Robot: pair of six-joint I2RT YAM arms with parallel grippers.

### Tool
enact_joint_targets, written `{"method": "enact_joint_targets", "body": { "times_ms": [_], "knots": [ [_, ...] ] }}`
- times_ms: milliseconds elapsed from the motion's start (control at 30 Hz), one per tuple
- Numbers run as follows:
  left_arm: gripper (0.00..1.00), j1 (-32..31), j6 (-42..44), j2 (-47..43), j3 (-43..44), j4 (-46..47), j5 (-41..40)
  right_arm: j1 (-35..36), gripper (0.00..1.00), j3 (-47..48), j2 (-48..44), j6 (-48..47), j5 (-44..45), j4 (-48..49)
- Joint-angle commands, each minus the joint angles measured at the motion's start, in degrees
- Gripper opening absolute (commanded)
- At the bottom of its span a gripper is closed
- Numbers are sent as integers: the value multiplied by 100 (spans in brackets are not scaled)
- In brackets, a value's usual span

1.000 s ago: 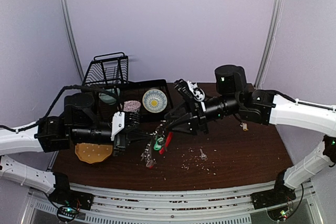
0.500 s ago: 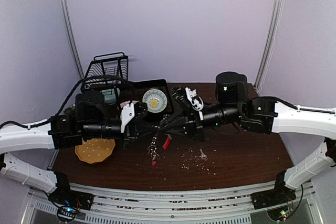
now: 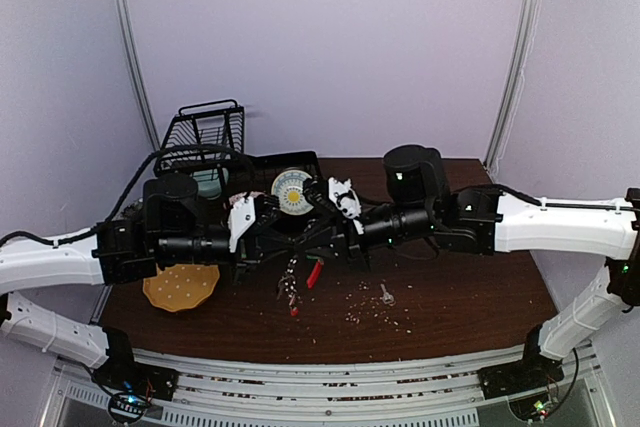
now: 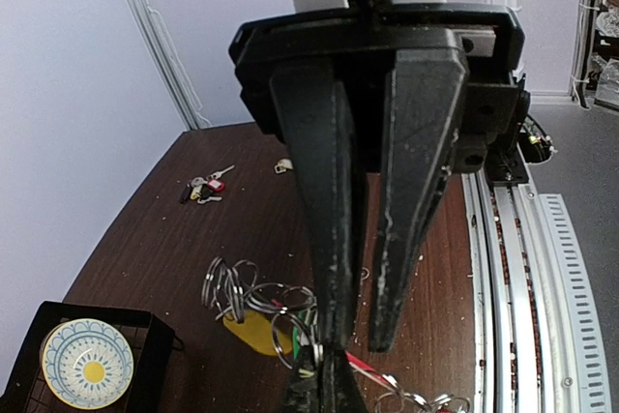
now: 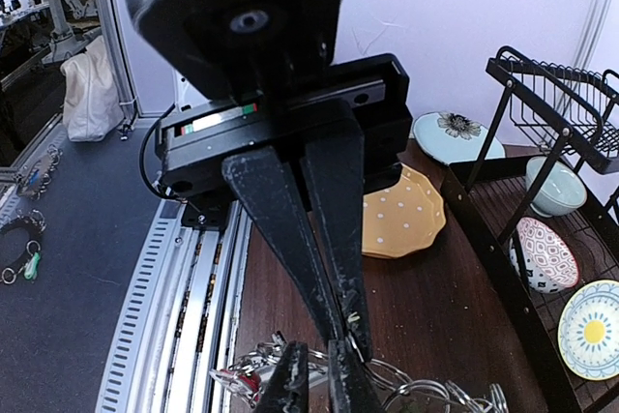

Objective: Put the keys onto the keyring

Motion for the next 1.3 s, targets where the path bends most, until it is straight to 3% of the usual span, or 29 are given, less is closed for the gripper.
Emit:
{"method": "enact_joint_targets", "body": {
  "times_ms": [0,100,233,500,733,1033,1267],
  "knots": [
    [0,-19,104,-173,-30,515,67,-220,9,-40,-199,-11,25,-69],
    [0,-17,131,-192,-30,512,55,-499,14,-330,-476,121,-595,268],
    [0,-19,140,-196,-47,536,69,-519,16,-452,-466,300,-750,690],
    [0,-10,139,-182,-47,567,61,-396,20,-166,-4,298,-1044,614],
    [0,-11,140,-181,-65,593,92,-315,10,-26,161,242,-907,539],
    [0,-11,138,-231,-91,626,95,-198,8,93,283,-38,-327,84],
    [0,-2,155,-445,-175,660,12,-189,0,75,270,-100,28,-69]
  ]
}}
